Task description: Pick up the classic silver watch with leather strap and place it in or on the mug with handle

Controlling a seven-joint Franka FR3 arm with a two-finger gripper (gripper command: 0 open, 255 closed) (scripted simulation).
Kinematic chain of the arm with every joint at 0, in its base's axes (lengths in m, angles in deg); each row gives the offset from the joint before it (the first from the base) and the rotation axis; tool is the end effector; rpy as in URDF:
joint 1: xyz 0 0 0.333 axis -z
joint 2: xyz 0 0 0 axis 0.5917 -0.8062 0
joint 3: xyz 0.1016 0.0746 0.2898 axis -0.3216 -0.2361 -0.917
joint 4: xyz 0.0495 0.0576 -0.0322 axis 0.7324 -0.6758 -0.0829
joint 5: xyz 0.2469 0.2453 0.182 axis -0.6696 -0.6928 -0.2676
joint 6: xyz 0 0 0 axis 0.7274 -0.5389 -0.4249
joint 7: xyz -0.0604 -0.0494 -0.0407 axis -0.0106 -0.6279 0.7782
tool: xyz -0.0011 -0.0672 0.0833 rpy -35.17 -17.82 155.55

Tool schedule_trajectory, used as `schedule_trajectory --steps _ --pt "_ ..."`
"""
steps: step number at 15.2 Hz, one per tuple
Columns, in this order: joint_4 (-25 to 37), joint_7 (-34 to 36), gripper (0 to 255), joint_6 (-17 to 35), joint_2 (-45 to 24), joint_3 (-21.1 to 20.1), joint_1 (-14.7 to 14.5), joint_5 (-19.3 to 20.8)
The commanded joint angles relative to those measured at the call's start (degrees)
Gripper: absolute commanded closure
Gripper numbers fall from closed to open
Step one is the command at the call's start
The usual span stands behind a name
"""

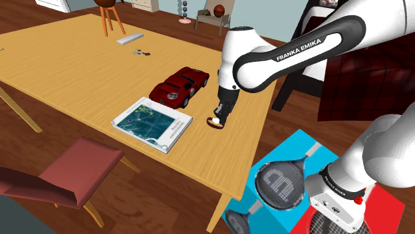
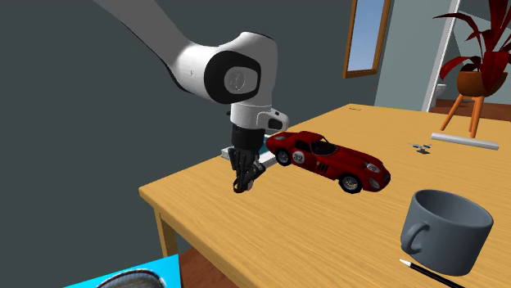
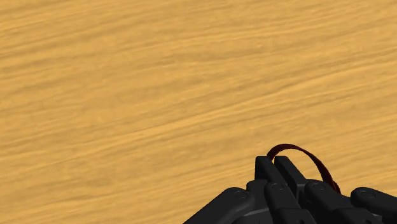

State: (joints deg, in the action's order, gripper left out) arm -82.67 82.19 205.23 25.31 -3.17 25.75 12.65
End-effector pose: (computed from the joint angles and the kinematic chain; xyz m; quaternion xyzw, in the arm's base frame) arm 0.4431 0.2180 0.3419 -0.9902 -0.1259 0.0437 0.0425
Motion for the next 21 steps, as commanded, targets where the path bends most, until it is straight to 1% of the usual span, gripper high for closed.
schedule_trajectory --steps 1,3,21 --pt "0.0 0.0 255 0.0 0.0 0.0 0.0 0.0" --pt "0.0 0.0 255 0.0 0.0 0.0 0.0 0.0" --pt "7.3 0.4 255 -14.2 7.0 0.7 0.3 -0.6"
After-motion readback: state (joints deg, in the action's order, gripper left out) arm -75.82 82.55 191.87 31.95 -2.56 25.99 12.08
